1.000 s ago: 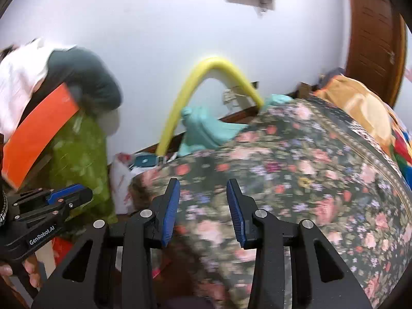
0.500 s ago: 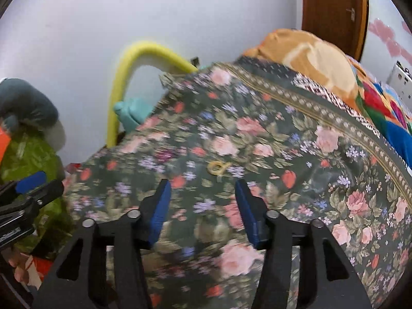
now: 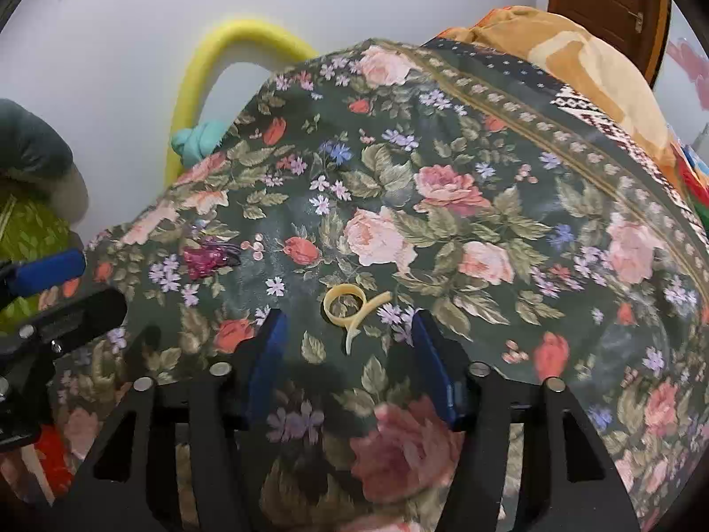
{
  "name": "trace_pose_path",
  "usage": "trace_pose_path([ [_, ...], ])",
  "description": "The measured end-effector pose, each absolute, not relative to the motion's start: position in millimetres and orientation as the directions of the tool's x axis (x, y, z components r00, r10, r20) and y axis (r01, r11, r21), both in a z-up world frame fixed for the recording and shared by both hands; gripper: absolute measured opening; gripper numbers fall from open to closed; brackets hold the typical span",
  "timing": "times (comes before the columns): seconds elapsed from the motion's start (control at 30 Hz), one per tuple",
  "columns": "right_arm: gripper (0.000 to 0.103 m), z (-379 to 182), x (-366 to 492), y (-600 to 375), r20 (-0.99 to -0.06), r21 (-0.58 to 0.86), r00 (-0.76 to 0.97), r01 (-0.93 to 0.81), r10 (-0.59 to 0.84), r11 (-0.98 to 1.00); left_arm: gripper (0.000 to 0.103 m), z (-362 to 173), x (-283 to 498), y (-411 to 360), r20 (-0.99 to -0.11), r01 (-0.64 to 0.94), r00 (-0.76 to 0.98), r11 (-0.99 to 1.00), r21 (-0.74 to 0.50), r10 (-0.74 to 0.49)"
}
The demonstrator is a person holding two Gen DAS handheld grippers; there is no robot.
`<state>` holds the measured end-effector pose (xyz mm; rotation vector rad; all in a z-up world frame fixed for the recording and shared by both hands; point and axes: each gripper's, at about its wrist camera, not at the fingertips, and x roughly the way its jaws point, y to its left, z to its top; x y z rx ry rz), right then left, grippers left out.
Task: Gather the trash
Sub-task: 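Grasp the pink clip with the left tool while the right tool grasps the yellow ring, then lift the pink clip and yellow ring and carry them over the white cup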
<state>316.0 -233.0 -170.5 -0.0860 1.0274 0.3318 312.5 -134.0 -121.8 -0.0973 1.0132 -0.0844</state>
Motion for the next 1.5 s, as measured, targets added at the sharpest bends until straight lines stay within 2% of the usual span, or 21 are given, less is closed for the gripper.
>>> trace_pose_path([
  [0.07,0.038,-176.1,317.8,-229.4,-0.851,0.062,0.479,-0.313,0.214,0.948,0.069,-125.8,319.5,-135.0,-0.842,0.037,0.521,0.99,-0.138,-0.137],
  [0.13,0.019,-177.9,318.9,-227.1,-0.848,0.063,0.481,-0.324,0.222,0.944,0.069,-131.3,327.8,-139.1,-0.846,0.053,0.513,0.989,-0.139,-0.146],
  [0.17,0.019,-179.3,319.9,-227.5,-0.85,0.08,0.471,-0.326,0.236,0.942,0.068,-133.1,330.3,-140.7,-0.847,0.058,0.511,0.989,-0.137,-0.147],
  [0.23,0.019,-179.3,320.2,-231.8,-0.842,0.109,0.473,-0.321,0.259,0.941,0.057,-138.0,337.0,-146.7,-0.851,0.079,0.504,0.989,-0.124,-0.147],
  [0.47,0.019,-172.3,314.7,-259.2,-0.83,0.182,0.47,-0.283,0.301,0.942,0.051,-154.4,352.6,-162.3,-0.864,0.117,0.49,0.991,-0.064,-0.114],
  [0.5,0.019,-170.7,313.2,-261.6,-0.829,0.182,0.472,-0.279,0.3,0.943,0.048,-155.7,353.8,-165.2,-0.864,0.124,0.491,0.991,-0.059,-0.113],
  [0.53,0.019,-167.9,310.2,-265.6,-0.827,0.183,0.476,-0.274,0.299,0.944,0.039,-156.9,354.8,-168.1,-0.863,0.131,0.493,0.99,-0.052,-0.11],
  [0.6,0.019,-163.6,307.2,-267.7,-0.826,0.18,0.479,-0.272,0.296,0.945,0.028,-158.5,356.9,-172.5,-0.864,0.138,0.496,0.99,-0.016,-0.083],
  [0.83,0.019,-148.0,303.0,-264.6,-0.815,0.195,0.489,-0.273,0.31,0.942,0.028,-144.0,344.3,-173.3,-0.86,0.147,0.5,0.989,-0.026,-0.097],
  [1.13,0.019,-115.1,279.2,-246.1,-0.79,0.199,0.51,-0.314,0.341,0.928,0.028,-96.3,301.2,-160.3,-0.818,0.138,0.557,0.987,-0.083,-0.147],
  [1.5,0.019,-71.8,235.2,-201.5,-0.75,0.192,0.529,-0.401,0.398,0.896,0.028,-51.4,232.0,-119.6,-0.772,0.08,0.628,0.994,-0.068,-0.103],
])
